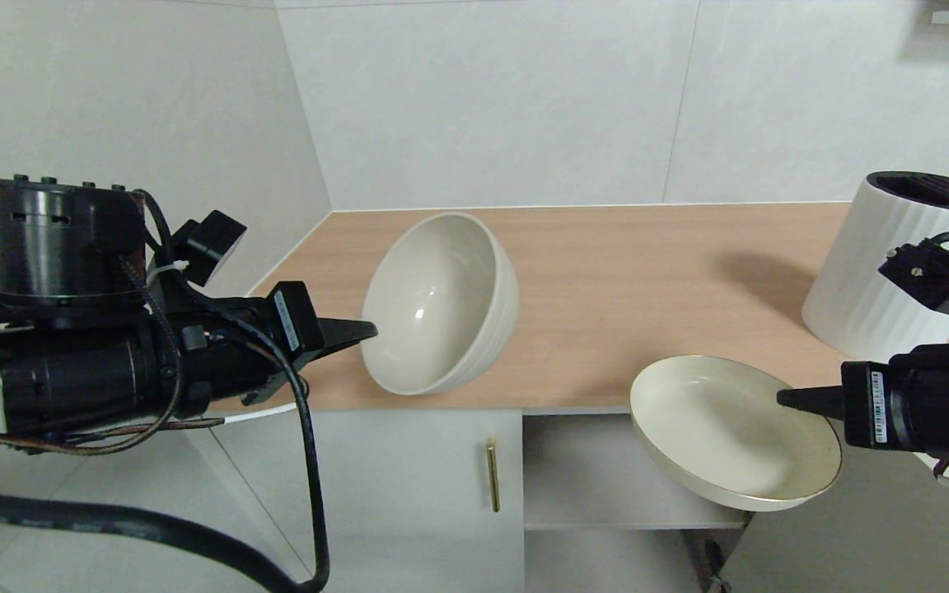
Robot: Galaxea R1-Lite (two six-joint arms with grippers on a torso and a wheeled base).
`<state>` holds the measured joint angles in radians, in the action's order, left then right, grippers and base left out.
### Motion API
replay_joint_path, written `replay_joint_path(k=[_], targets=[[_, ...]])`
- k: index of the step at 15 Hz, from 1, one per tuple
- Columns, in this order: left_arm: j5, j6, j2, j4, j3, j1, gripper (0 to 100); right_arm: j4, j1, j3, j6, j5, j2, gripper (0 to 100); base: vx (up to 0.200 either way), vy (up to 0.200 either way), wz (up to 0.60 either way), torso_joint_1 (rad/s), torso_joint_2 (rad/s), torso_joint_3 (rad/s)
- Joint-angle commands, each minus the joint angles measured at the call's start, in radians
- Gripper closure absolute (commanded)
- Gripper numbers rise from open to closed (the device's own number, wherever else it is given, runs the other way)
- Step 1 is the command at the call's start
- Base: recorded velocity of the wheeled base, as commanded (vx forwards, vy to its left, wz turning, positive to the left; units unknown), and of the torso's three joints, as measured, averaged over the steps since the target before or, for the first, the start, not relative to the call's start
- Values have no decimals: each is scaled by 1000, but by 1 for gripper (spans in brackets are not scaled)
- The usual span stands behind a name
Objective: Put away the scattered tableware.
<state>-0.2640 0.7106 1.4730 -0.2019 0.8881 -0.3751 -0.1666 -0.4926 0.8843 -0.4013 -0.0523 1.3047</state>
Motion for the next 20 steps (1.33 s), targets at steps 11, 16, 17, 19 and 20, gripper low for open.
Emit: replay_joint_path(k=[11, 16, 17, 19, 20], targets=[[0, 0, 7, -1, 0, -1, 100, 41, 0, -34, 21, 2, 15, 100, 0, 0, 0, -159, 403, 238], [0, 0, 6, -1, 0, -1, 100, 41, 0, -36, 21, 2, 16, 100, 0, 0, 0, -153, 462, 302], [0, -2, 1, -1, -1, -1, 100, 41, 0, -36, 21, 2, 19, 100, 0, 0, 0, -139, 452, 325], [-1, -23, -10, -4, -12, -1, 100, 41, 0, -36, 21, 2, 19, 100, 0, 0, 0, -107, 415, 308], [-14, -89, -69, -25, -51, -4, 100, 41, 0, -36, 21, 2, 21, 100, 0, 0, 0, -56, 232, 159]])
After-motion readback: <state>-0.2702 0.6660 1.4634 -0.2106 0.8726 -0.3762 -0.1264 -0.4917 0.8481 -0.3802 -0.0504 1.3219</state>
